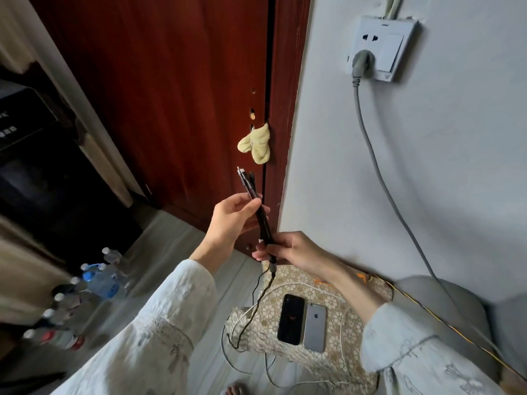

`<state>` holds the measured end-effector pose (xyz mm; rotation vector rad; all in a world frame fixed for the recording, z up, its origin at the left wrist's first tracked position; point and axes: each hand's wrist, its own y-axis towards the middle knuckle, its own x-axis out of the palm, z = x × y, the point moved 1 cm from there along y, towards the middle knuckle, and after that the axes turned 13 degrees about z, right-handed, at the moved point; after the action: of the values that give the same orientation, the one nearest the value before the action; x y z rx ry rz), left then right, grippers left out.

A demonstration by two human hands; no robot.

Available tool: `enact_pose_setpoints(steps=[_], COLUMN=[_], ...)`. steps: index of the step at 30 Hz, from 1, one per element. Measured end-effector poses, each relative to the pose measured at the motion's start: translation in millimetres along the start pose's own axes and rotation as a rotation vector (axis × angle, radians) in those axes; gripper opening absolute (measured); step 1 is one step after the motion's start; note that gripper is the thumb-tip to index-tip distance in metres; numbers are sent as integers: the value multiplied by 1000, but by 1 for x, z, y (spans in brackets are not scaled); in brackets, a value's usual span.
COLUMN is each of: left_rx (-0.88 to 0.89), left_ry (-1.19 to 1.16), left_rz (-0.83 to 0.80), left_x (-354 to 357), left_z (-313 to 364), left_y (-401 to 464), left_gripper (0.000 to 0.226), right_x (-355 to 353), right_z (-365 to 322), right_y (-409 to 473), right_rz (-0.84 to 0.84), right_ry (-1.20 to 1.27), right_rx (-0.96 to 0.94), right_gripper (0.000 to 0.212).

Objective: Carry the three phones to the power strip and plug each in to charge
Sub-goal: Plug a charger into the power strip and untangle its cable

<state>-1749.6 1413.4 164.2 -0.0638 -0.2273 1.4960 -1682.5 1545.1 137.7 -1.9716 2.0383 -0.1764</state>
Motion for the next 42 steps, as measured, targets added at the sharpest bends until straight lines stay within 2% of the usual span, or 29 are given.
enact_pose_setpoints(steps=[3,6,10,13,20,25,31,33,35,36,38,40,42], left_rx=[9,34,53,55,24,-28,-89,-28,142,231,303,249,174], left_ry=[23,69,113,142,164,101,100,247,442,460,437,435,438], left_rz=[-18,-43,-93,-124,-172,-99,-17,94,235,238,65,-155,-199], left_x=[-3,-8,-13,-10,-5,-8,-13,-13,-13,-13,-8,-2,0], left_z=[-7,-12,-15,-17,-22,-27,-28,-30,-30,-29,-32,-43,-61], left_y=[-3,-5,-7,-11,-16,-16,-14,-11,-12,-13,-19,-26,-29], left_gripper=[8,7,6,14,21,12,11,26,41,40,29,18,11], right_x=[-3,-14,-24,-25,-25,-29,-29,-26,-22,-20,-18,-18,-17], right_z=[5,1,-22,-41,-48,-43,-40,-39,-36,-36,-33,-26,-10], right_y=[0,1,1,5,13,13,14,15,15,15,18,22,27], right_rz=[60,236,412,443,411,450,465,458,444,440,449,464,442], right_ry=[-17,-105,22,-18,-182,-171,-147,-156,-173,-178,-199,-235,-285], right_rx=[-26,-101,-212,-309,-281,-255,-241,-236,-247,-257,-263,-230,-162], right_gripper=[10,12,15,7,10,17,19,18,18,17,15,18,22])
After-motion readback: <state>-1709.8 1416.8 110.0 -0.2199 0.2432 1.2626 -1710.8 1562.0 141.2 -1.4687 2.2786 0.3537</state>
